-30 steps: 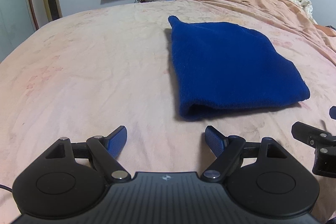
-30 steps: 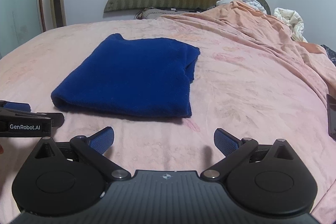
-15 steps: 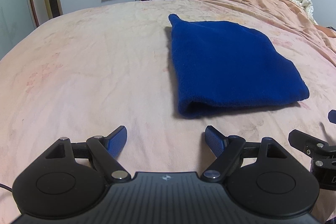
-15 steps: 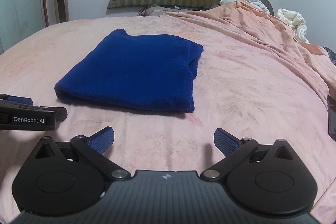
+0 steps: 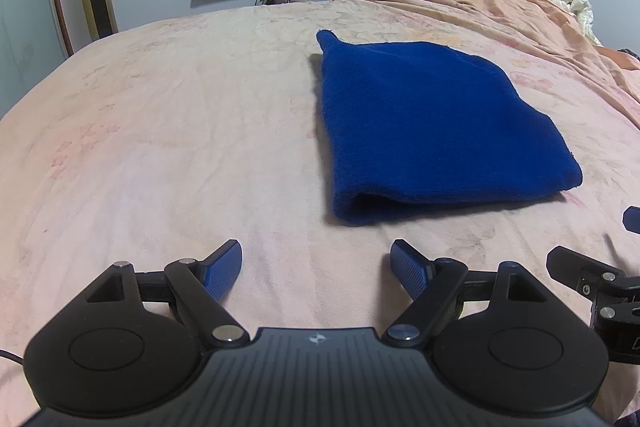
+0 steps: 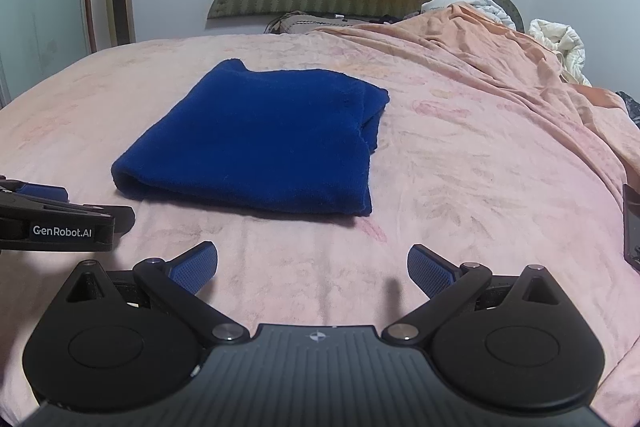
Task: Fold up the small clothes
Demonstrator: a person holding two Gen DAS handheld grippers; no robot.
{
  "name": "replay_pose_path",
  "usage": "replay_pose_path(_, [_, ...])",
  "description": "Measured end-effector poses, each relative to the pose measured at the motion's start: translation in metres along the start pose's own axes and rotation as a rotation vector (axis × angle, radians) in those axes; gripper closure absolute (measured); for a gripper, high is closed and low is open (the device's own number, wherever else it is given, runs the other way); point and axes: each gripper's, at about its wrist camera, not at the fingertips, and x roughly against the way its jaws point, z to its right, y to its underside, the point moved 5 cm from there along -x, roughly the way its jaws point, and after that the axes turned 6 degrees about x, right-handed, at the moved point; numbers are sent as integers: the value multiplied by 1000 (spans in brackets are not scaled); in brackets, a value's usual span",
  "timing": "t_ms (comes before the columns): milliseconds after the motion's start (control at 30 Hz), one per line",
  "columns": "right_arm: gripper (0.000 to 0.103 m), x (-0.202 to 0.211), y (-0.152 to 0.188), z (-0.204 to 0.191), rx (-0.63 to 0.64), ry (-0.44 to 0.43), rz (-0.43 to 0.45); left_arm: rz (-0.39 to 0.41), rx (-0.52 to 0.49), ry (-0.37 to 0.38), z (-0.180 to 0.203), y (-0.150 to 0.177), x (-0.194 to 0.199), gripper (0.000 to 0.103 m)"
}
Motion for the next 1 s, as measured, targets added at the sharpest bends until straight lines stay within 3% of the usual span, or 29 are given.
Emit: replay_pose_path(1000, [0,3,-2,-5,4,-28,8,11,-24,1,2,0,6,21])
